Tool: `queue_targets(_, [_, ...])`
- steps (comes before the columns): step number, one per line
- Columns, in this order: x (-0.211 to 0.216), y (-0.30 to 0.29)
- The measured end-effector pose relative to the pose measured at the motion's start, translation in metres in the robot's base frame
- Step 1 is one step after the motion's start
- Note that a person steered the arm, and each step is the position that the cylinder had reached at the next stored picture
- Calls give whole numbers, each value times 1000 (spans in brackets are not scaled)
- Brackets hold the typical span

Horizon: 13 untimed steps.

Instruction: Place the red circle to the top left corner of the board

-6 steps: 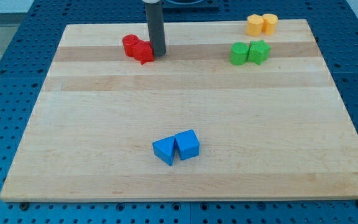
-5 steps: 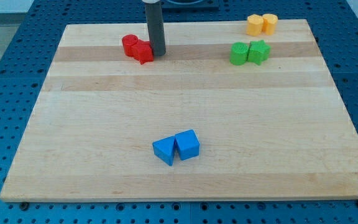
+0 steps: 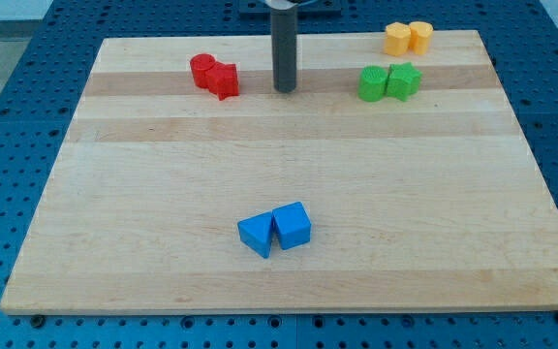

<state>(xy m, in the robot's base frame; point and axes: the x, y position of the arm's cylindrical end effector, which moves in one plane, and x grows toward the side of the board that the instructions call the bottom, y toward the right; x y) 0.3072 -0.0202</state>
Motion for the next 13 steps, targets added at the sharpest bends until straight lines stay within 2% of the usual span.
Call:
queue_targets(1, [-17,-27])
queue_targets(3, [-39,-148])
queue_targets(6, [-5,-161])
queue_targets(8, [-40,-242])
queue_targets(11, [-32,-196])
queue_targets(13, [-79,-241])
